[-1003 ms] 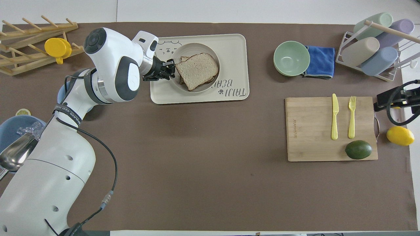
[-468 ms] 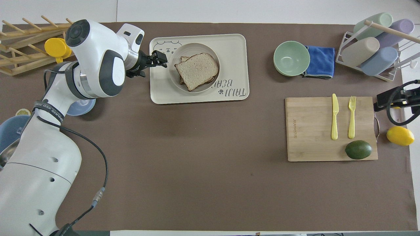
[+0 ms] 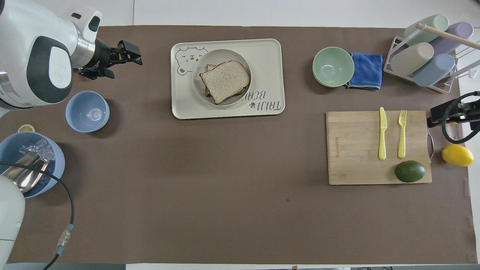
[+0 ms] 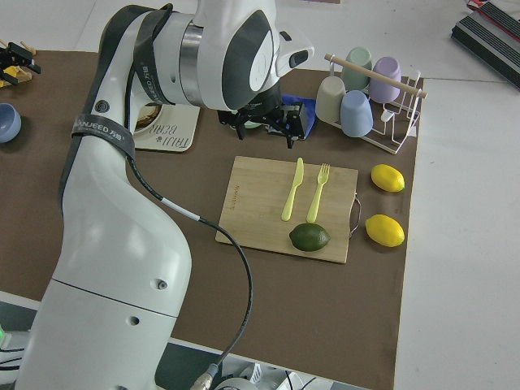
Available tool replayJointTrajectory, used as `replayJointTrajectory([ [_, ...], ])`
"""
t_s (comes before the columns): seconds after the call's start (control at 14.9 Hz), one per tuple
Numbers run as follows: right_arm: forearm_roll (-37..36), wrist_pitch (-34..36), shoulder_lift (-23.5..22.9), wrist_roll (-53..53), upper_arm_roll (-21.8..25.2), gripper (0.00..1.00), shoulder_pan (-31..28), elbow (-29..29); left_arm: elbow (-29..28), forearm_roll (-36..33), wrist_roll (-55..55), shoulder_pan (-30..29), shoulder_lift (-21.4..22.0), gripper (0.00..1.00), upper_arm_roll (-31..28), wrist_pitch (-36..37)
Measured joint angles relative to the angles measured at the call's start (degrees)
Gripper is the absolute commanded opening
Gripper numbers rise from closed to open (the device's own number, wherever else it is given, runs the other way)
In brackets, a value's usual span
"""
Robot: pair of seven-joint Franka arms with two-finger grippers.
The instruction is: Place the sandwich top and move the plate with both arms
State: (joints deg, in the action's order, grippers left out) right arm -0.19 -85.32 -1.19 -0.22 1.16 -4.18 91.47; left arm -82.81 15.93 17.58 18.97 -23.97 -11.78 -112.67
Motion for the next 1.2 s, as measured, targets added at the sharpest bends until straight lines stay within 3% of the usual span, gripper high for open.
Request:
replayJointTrajectory([
  [0.27,0.0,0.0,0.0,0.0,0.0,1.0,0.0,0.0,0.0,-7.23,-0.13,0.19,4.83,1.0,0.11,7.27],
  [0.8,0.0,0.0,0.0,0.0,0.0,1.0,0.0,0.0,-1.16,-10.56,-10.96,-3.72,15.75,1.0,-0.56,21.56],
  [1.0,0.0,0.0,0.0,0.0,0.0,1.0,0.0,0.0,-4.59,-12.83,-12.91,-9.2,22.07,1.0,5.16,26.09],
  [1.2,0.0,0.22,0.0,0.0,0.0,1.0,0.0,0.0,-8.22,-14.82,-12.93,-10.14,25.63,1.0,9.19,28.34],
])
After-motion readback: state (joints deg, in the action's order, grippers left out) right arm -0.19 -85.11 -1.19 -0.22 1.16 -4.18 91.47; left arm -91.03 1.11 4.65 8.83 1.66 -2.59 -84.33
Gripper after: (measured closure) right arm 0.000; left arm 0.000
